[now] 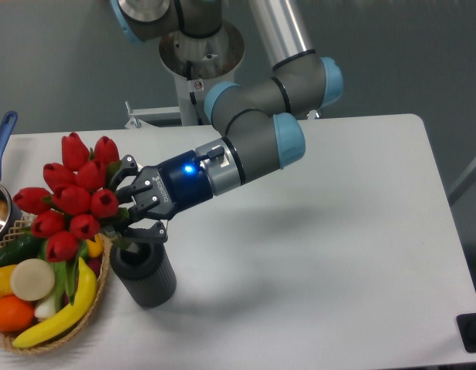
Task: Insert the flowers into the vase
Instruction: 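Position the tulip stems above the vase opening and lower them in, then push the tulip bunch further down into the vase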
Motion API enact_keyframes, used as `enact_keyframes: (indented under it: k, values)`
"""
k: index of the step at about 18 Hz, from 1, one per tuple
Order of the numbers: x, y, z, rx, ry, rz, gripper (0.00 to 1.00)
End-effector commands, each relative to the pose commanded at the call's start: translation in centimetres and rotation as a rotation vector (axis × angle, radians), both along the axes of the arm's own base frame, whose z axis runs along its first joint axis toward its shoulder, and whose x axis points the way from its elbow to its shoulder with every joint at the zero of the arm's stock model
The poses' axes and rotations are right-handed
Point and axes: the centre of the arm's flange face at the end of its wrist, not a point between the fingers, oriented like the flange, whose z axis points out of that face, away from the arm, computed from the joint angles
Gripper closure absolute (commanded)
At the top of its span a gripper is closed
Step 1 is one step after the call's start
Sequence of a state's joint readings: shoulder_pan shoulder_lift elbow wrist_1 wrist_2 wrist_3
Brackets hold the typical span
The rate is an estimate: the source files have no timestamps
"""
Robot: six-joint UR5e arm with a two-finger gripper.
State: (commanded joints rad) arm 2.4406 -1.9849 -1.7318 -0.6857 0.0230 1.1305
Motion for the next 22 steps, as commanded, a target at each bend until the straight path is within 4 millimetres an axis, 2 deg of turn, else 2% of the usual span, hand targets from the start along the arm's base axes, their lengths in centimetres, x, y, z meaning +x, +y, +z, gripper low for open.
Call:
enact_keyframes:
  k: [5,11,18,22]
  values:
    - [-0.9,-0.2,-2.4,-0.029,-0.026,0.014,0.68]
    - [-0.9,-1.3,-5.5,-0.041,-0.028,0.028,0.66]
    - [-1.0,-1.3,-6.6,-0.042,-0.029,0.029,0.65]
    - [-1.2,-1.1,-7.5,-0.037,-0.018,0.028,0.58]
